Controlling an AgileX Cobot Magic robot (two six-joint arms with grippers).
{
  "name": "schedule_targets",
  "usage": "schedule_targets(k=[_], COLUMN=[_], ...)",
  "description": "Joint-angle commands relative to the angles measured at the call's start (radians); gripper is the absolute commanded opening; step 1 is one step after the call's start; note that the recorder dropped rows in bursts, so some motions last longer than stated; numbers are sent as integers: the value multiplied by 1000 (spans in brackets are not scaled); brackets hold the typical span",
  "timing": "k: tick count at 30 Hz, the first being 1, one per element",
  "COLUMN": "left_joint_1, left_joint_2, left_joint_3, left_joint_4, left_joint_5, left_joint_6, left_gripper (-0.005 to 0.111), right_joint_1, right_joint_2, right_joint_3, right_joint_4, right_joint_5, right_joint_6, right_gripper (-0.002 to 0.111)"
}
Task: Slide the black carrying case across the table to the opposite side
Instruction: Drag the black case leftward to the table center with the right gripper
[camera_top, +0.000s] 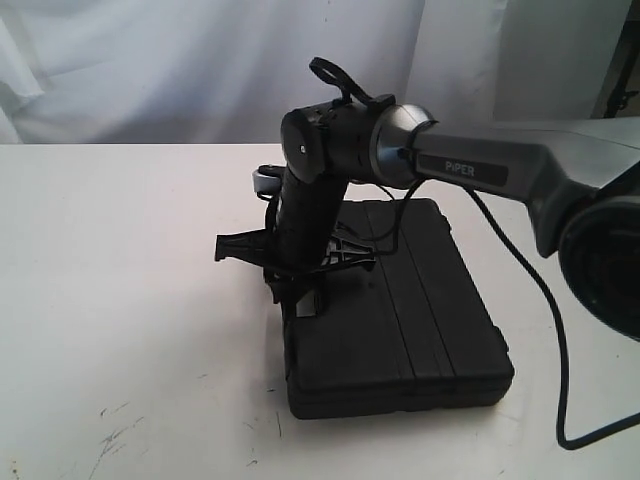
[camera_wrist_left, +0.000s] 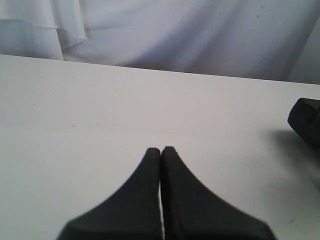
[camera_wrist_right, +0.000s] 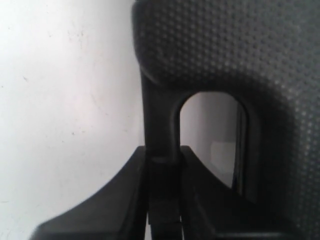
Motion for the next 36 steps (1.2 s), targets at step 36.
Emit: schedule_targets(k=[36], left_joint_1=[1], left_joint_2=[-5], left_joint_3=[5], left_joint_4=[-3], left_joint_5=[-11], left_joint_6=[0], left_gripper=[0], right_joint_1=[104], right_joint_2=[-12], right_joint_3=[-18], right_joint_4=[-143], right_joint_5=[-420], right_joint_6=[350], right_gripper=[0])
